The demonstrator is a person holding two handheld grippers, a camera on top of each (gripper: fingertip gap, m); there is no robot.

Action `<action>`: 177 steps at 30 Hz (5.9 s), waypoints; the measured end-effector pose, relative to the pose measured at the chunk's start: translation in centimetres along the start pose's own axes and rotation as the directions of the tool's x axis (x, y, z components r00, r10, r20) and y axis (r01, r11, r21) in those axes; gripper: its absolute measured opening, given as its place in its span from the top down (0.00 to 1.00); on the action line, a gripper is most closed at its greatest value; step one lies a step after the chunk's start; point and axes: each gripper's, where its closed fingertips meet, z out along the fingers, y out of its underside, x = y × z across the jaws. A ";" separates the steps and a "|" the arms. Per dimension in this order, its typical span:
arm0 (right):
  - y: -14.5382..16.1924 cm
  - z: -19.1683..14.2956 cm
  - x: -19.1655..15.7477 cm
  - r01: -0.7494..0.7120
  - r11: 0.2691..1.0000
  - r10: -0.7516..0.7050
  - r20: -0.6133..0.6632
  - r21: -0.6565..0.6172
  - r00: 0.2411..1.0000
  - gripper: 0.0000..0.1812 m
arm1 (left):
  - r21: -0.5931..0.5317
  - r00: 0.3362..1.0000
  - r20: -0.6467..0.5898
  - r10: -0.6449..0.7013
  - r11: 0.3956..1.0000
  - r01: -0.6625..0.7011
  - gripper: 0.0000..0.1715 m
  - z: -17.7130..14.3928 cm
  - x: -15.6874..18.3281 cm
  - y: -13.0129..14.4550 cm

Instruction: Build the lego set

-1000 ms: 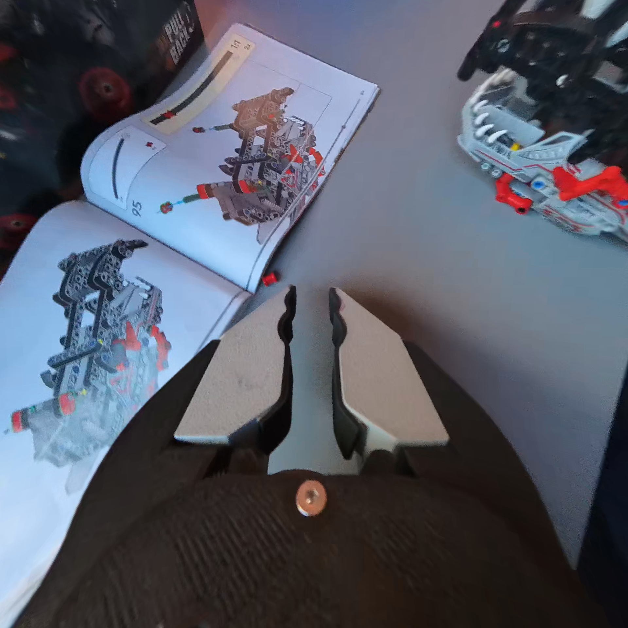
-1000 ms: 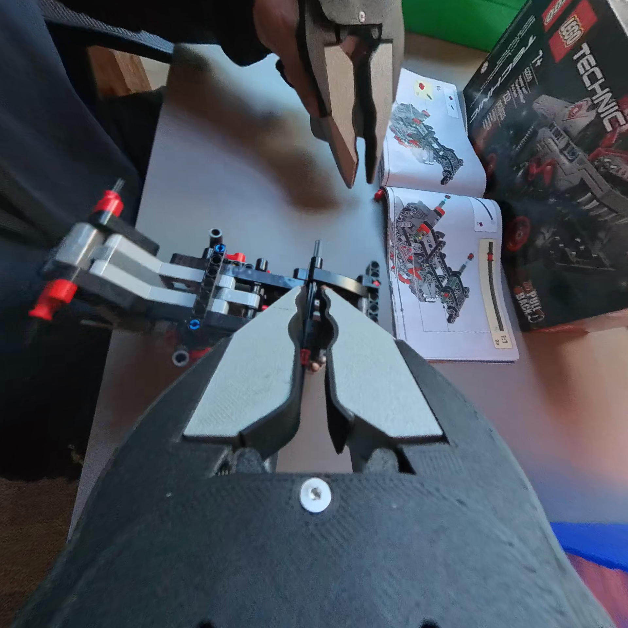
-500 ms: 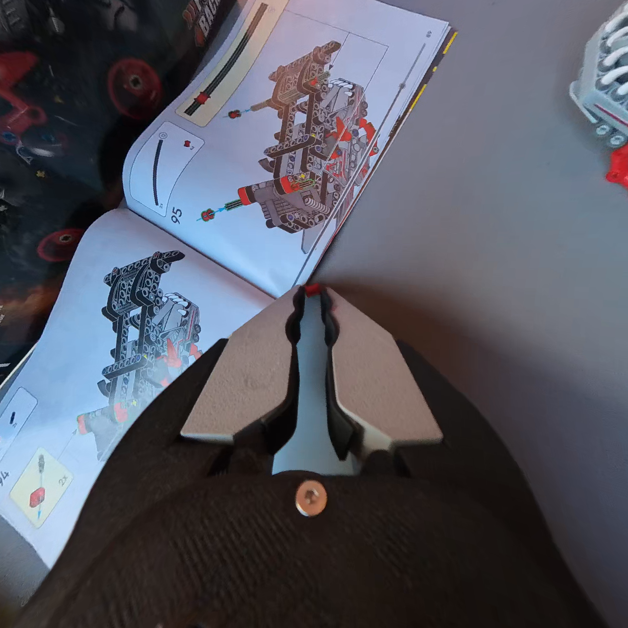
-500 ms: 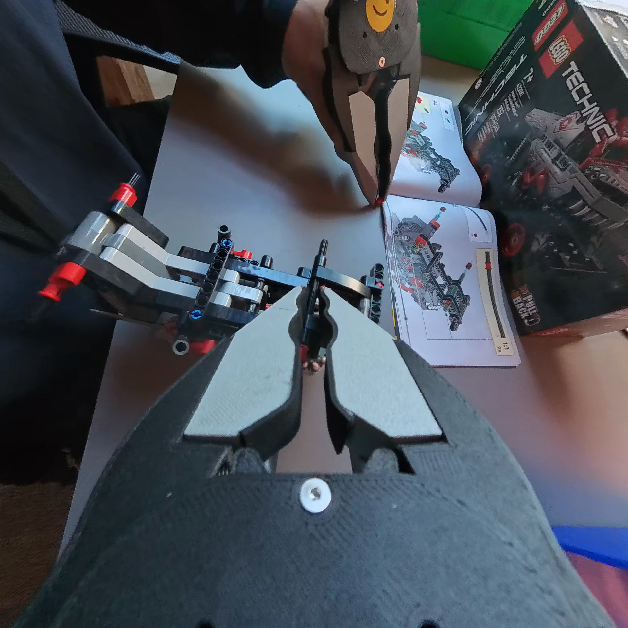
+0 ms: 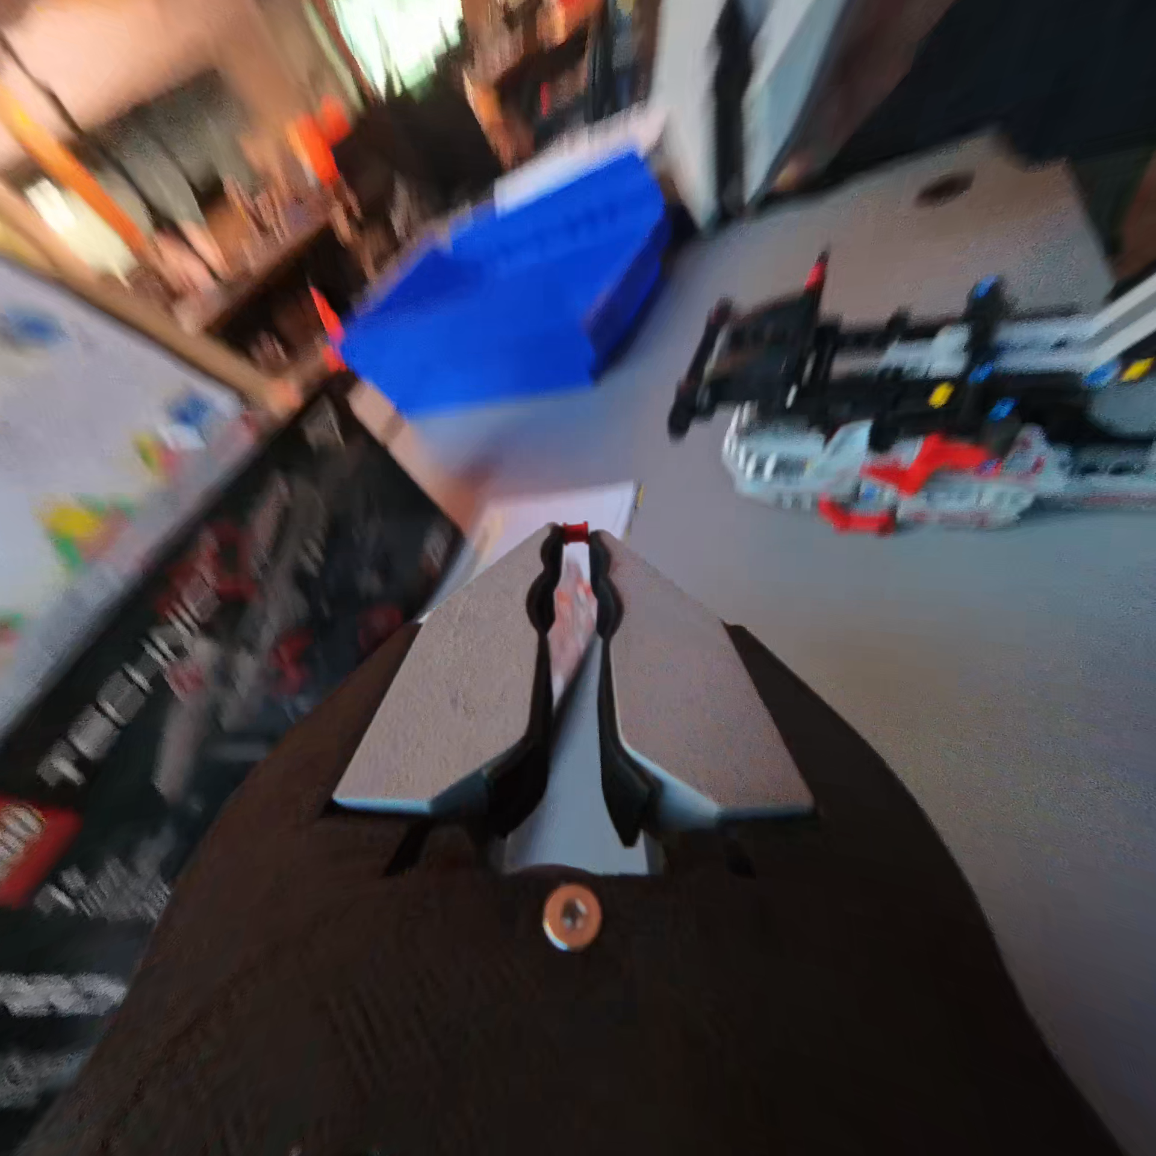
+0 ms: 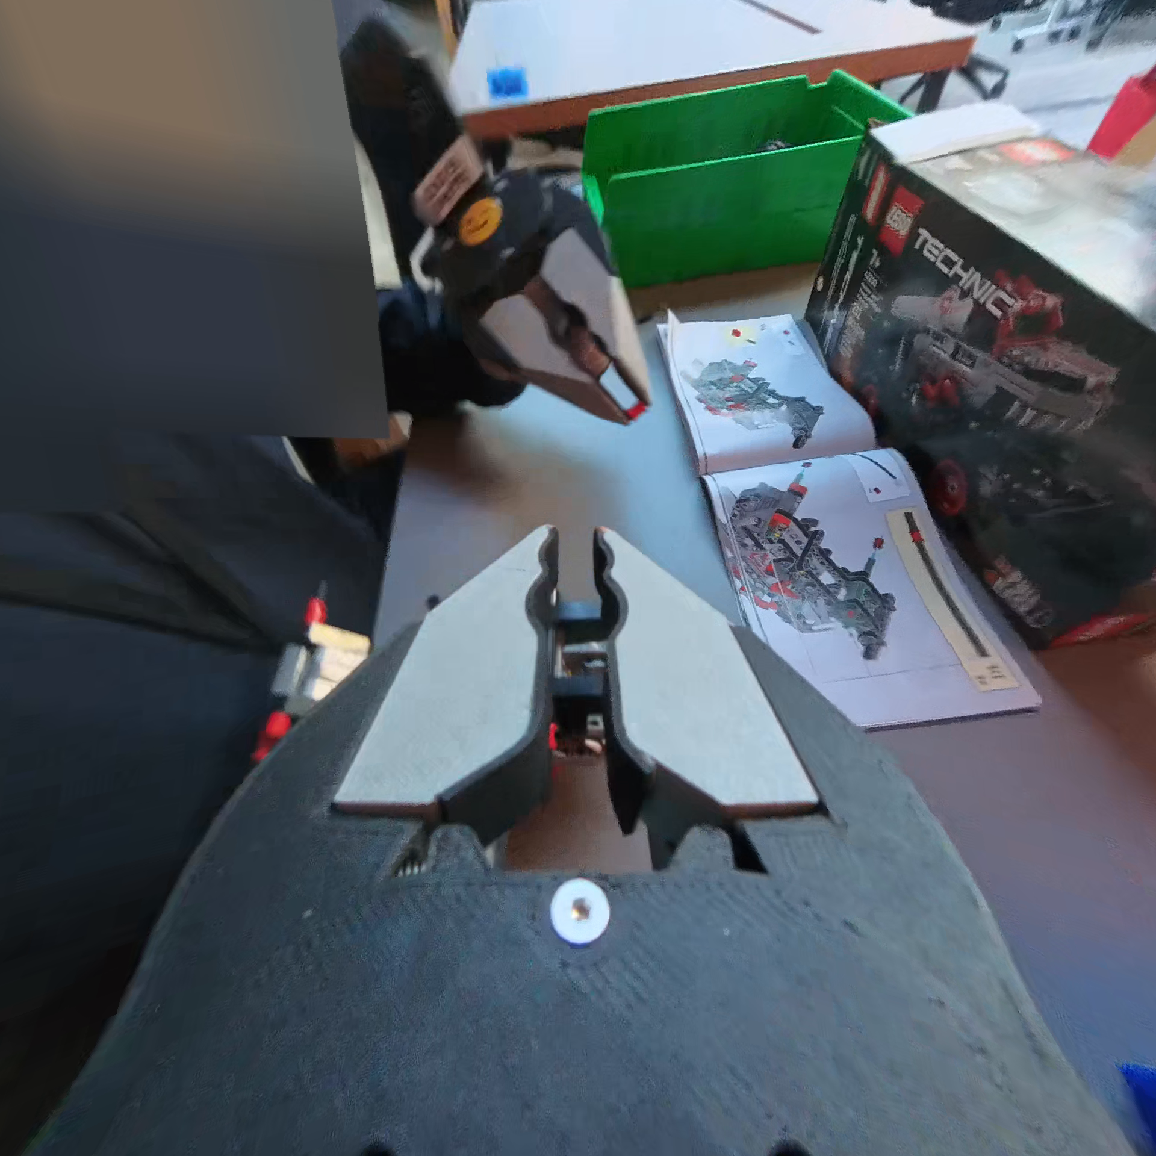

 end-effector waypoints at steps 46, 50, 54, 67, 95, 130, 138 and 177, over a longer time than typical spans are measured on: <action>-7.0 4.4 -0.5 -0.693 0.680 0.553 0.455 0.238 0.698 1.00 | 0.286 0.976 -0.176 0.127 0.955 -0.073 0.96 -1.1 0.3 -9.4; -8.0 3.5 0.7 -0.739 0.584 0.567 0.483 0.336 0.668 1.00 | 0.291 0.998 -0.050 0.040 0.956 -0.023 0.93 -1.4 -0.9 -10.0; -8.6 3.2 1.3 -0.754 0.516 0.572 0.491 0.408 0.657 1.00 | 0.235 0.993 0.118 0.003 0.972 -0.031 0.90 -1.0 -2.2 -9.9; -9.7 2.7 2.0 -0.791 0.337 0.576 0.553 0.511 0.602 1.00 | 0.169 0.949 0.315 0.028 0.982 -0.085 0.98 0.0 -3.1 -11.0; -7.9 6.0 4.7 -0.703 0.393 0.686 0.320 0.592 0.653 1.00 | 0.140 0.967 0.053 -0.247 0.961 0.238 1.00 2.8 -1.9 -5.9; 12.3 4.7 10.8 0.091 0.893 -0.177 -0.157 -0.442 0.972 0.96 | -0.340 0.861 -0.247 -0.444 0.872 0.352 0.96 7.4 1.3 6.3; 12.4 5.0 9.8 0.265 0.845 -0.297 0.004 -0.465 0.955 0.99 | -0.357 0.850 -0.302 -0.431 0.878 0.318 0.95 9.2 2.5 6.0; 4.7 3.8 4.3 -0.529 0.811 0.577 0.494 -0.251 0.651 0.99 | 0.100 0.959 -0.242 0.145 0.987 -0.124 0.98 8.3 3.5 -1.0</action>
